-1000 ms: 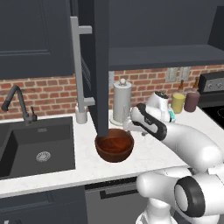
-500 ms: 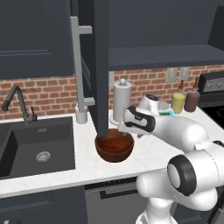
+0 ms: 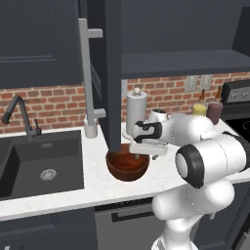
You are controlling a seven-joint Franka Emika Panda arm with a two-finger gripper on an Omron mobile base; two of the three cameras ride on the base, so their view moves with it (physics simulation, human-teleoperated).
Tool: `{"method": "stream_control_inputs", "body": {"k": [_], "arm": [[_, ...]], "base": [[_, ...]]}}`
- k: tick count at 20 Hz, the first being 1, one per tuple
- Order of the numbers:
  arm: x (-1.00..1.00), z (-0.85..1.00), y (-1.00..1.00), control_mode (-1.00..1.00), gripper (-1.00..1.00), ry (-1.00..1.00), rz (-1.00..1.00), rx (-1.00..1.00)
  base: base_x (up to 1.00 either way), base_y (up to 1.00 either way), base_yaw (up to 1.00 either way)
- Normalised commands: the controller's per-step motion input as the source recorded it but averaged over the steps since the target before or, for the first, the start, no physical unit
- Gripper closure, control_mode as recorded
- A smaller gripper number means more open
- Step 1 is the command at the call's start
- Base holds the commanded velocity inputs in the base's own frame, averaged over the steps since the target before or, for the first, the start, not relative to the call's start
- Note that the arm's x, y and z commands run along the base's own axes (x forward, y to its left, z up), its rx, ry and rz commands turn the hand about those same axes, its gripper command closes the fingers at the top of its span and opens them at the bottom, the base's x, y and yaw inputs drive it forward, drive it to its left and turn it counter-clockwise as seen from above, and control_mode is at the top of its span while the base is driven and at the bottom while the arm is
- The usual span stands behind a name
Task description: Pick up the bowls on the counter and stack them on top of one another in the open cabinet. Place the smaller bowl on top of the larger bowl.
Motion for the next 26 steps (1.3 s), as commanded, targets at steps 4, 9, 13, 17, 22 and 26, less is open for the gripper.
{"method": "stream_control_inputs", "body": {"k": [4,9,13,17,22,26], "arm": [[0.00,-0.27,0.00,-1.00,1.00,0.05,0.00,0.00],[0.01,-0.02,0.00,-1.00,1.00,0.00,0.00,0.00],[0.00,0.00,0.00,-1.00,1.00,0.00,0.00,0.00],[-0.05,0.02,-0.01,-1.00,1.00,-0.03,0.00,0.01],[-0.43,0.42,-0.35,-1.00,1.00,-0.25,0.00,0.10],[-0.66,0.62,-0.57,-1.00,1.00,-0.35,0.00,0.14]], "base": [[0.00,0.00,0.00],[0.00,0.00,0.00],[0.00,0.00,0.00],[0.00,0.00,0.00],[0.00,0.00,0.00],[0.00,0.00,0.00]]}}
